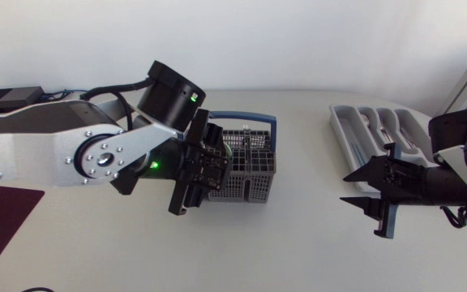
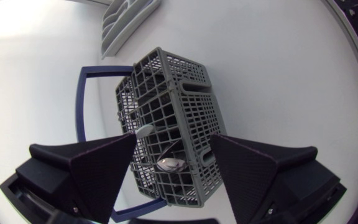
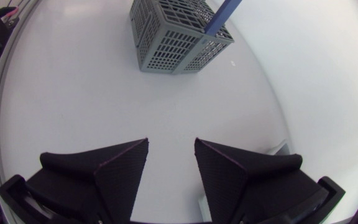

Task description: Transfer all utensils from the basket to the drawer tray.

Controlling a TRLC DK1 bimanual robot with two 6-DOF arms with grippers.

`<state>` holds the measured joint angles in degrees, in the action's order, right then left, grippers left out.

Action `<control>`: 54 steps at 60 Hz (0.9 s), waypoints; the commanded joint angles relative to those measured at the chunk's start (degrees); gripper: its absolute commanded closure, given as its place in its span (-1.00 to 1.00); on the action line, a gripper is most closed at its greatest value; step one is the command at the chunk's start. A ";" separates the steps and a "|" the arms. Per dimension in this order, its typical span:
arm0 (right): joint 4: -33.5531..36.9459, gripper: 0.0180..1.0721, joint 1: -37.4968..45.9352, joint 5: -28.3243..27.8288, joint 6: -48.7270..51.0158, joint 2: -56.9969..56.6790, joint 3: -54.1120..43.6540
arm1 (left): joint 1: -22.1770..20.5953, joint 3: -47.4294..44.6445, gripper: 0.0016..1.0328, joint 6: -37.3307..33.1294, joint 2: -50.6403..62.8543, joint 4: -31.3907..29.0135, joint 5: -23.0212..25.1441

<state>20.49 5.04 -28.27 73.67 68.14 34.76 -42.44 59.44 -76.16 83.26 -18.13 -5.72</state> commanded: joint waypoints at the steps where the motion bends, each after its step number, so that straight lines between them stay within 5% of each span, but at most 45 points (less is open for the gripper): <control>1: -0.72 -0.08 -1.52 0.32 -2.21 -0.73 -1.72 | 0.69 2.44 -0.26 -4.96 1.46 0.02 -0.35; 6: -0.72 -0.08 -2.40 0.41 -2.92 -0.73 -1.72 | 1.13 3.31 -0.07 -6.90 1.81 0.38 -0.35; 19: -0.80 -0.08 -5.74 1.11 -4.94 -0.90 -1.37 | 3.41 5.34 -0.06 -10.50 4.28 0.55 -0.35; 27: -0.89 -0.08 -9.43 1.82 -8.19 -0.90 -0.75 | 3.85 5.51 0.44 -11.99 5.24 0.90 -0.35; 54: -6.69 -0.08 -20.16 4.45 -20.58 -1.25 -1.80 | 4.91 5.95 0.53 -14.10 7.44 0.64 1.06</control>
<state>15.31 -13.54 -24.86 56.07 67.07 34.48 -37.98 64.03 -87.81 89.21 -17.47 -5.17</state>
